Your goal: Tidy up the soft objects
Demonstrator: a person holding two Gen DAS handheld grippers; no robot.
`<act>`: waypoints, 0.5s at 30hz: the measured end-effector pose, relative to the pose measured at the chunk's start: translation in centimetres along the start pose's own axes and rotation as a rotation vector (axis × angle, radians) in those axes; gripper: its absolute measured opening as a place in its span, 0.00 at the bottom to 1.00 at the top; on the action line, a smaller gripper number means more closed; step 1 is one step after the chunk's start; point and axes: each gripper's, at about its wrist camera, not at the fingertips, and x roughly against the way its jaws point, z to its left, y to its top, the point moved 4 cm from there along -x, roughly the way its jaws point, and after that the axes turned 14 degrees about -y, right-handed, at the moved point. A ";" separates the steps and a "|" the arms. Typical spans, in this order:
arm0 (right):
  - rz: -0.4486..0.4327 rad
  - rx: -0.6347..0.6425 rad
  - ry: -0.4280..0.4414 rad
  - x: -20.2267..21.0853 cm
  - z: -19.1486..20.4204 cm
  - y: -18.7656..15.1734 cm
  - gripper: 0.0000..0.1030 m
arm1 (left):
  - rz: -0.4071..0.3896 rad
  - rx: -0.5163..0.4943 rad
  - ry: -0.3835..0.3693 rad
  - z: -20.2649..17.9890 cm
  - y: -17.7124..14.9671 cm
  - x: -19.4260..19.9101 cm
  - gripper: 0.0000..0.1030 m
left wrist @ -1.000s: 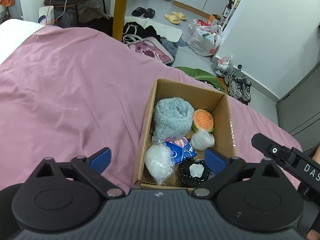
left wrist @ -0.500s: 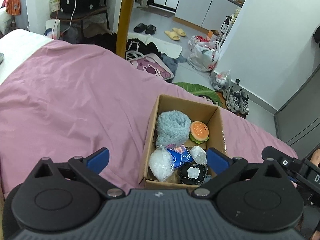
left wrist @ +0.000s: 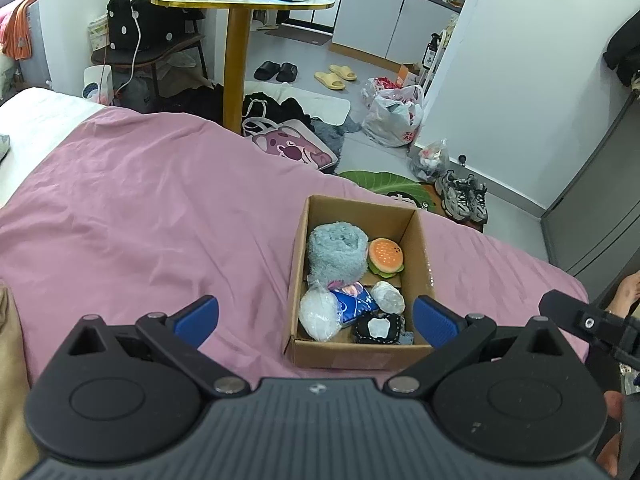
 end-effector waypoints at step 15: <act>-0.015 0.057 -0.048 3.7 0.0 -0.8 1.00 | -0.004 -0.043 -0.004 -1.2 -0.9 3.4 1.00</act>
